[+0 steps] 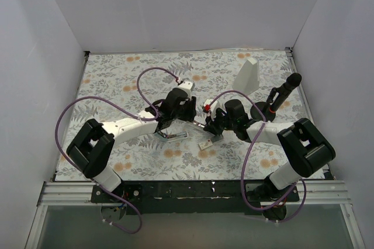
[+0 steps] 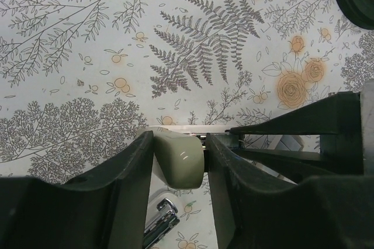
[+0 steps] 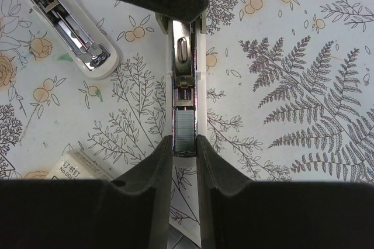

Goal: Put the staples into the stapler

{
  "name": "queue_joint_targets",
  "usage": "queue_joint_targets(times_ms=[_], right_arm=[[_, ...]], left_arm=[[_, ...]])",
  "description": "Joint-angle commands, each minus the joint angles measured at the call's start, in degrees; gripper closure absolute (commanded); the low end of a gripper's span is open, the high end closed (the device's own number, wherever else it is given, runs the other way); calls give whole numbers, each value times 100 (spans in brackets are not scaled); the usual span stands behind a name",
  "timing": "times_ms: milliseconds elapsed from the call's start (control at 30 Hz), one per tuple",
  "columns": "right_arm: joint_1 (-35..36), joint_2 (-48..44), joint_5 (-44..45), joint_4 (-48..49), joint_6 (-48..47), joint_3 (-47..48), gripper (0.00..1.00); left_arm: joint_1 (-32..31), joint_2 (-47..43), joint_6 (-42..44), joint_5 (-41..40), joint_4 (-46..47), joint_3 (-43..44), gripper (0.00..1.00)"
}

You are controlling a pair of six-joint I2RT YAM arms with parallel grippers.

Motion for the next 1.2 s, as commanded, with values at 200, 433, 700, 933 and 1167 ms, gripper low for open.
queue_joint_targets(times_ms=[200,433,700,933,1167], right_arm=[[26,120,-334,679,190,-45,91],[26,182,-387,670,190,-1,91],[26,226,-370,591,182,43,90],[26,112,-317,433,226,95,70],[26,-213,-124,319,357,-27,47]], left_arm=[[-508,-199,-787,181,547,-305,55],[-552,-366,-1034,243,898,-499,50],[-508,-752,-1333,-328,1022,-789,41],[-95,-1464,-1342,-565,776,-1114,30],[695,-2483,-1114,-855,538,-1632,19]])
